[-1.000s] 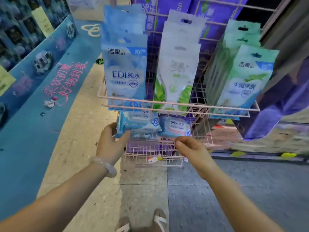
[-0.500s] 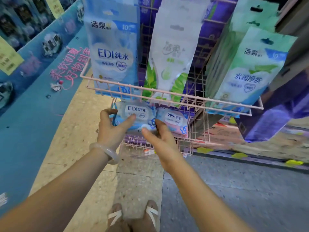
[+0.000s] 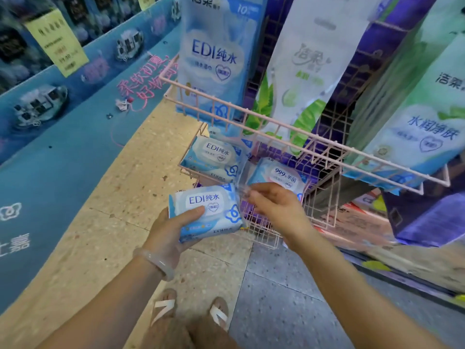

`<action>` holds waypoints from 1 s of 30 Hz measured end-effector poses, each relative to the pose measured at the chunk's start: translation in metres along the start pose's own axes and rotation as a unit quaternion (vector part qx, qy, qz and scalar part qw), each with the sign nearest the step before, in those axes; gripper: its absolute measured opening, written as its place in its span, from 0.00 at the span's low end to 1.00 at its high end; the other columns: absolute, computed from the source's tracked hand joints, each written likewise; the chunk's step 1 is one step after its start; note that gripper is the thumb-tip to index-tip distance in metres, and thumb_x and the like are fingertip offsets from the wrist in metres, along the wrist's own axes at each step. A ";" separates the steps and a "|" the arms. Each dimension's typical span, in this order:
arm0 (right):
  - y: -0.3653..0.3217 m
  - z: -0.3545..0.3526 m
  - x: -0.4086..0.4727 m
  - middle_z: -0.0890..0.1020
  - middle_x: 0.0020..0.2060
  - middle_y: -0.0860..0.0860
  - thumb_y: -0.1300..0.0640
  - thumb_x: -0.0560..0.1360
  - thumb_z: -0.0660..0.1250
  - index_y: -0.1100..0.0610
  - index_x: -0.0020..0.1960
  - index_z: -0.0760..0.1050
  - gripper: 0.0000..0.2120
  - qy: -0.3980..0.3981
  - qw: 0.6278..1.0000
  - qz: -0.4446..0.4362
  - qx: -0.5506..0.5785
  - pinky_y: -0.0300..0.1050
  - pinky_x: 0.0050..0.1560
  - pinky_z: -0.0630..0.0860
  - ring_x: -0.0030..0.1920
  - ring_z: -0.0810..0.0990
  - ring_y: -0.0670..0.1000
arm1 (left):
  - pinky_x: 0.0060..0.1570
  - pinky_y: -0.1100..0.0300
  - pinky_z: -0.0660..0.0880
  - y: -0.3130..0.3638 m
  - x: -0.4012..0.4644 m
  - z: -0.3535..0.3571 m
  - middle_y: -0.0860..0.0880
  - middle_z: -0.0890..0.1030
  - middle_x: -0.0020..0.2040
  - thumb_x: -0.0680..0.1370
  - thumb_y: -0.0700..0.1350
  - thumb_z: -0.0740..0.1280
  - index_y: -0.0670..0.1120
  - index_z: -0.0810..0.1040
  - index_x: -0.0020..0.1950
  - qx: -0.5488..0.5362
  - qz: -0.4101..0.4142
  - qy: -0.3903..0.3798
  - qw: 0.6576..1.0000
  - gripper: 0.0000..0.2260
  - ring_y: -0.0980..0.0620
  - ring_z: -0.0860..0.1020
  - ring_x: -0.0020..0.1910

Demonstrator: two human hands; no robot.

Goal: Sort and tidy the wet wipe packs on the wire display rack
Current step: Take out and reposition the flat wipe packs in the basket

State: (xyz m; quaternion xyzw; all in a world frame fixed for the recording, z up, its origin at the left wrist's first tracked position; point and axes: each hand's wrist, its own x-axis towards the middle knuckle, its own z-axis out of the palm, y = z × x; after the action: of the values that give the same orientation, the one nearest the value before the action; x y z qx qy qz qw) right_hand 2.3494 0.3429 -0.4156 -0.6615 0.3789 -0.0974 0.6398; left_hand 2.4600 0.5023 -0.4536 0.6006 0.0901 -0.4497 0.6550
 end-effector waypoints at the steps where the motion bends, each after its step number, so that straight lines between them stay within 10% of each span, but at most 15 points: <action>1: -0.005 0.002 0.013 0.81 0.49 0.53 0.58 0.74 0.66 0.54 0.51 0.75 0.06 0.035 0.999 0.018 -0.007 0.39 0.46 0.75 0.49 0.79 0.49 | 0.33 0.61 0.79 -0.002 -0.002 -0.003 0.52 0.86 0.39 0.70 0.42 0.71 0.50 0.80 0.47 -0.006 0.006 0.005 1.000 0.08 0.55 0.84 0.34; 11: -0.022 0.045 0.097 0.72 0.67 0.55 0.37 0.66 0.68 0.61 0.69 0.62 0.41 0.066 0.979 0.163 -0.103 0.51 0.64 0.71 0.65 0.73 0.57 | 0.33 0.60 0.77 0.000 -0.006 -0.023 0.54 0.86 0.36 0.69 0.42 0.72 0.51 0.81 0.45 -0.027 0.042 0.039 0.998 0.07 0.55 0.84 0.34; 30: -0.022 0.043 0.097 0.77 0.62 0.55 0.49 0.60 0.78 0.59 0.65 0.67 0.38 0.159 0.972 0.131 0.112 0.51 0.63 0.73 0.60 0.77 0.55 | 0.37 0.58 0.78 0.009 0.000 -0.015 0.51 0.86 0.43 0.67 0.41 0.73 0.51 0.79 0.50 0.009 0.048 0.010 0.999 0.13 0.53 0.84 0.39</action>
State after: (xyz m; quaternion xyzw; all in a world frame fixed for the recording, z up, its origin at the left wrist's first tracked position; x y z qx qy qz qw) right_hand 2.4511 0.3131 -0.4369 -0.5064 0.5456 -0.1584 0.6487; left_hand 2.4725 0.5144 -0.4511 0.6143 0.0634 -0.4127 0.6696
